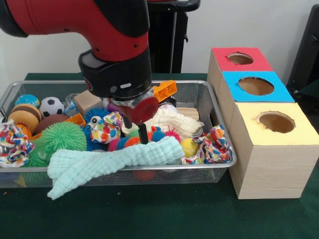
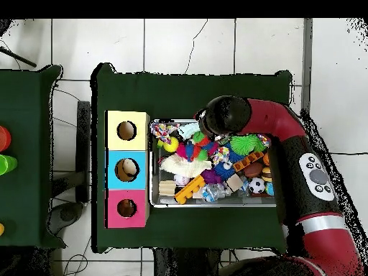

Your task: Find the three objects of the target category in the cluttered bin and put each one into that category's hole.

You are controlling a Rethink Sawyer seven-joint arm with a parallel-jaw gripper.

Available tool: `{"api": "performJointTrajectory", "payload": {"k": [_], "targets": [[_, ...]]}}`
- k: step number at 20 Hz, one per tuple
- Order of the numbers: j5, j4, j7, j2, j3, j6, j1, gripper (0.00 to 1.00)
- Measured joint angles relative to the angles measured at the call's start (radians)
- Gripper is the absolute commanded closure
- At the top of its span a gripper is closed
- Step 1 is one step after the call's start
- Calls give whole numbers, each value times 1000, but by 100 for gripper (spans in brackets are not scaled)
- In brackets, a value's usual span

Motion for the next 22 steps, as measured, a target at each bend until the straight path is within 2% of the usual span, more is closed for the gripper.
{"api": "performJointTrajectory", "payload": {"k": [15,22], "targets": [[14,46,0,68,-29,-66,-22,0],[13,48,0,79,-29,-158,-22,0]]}}
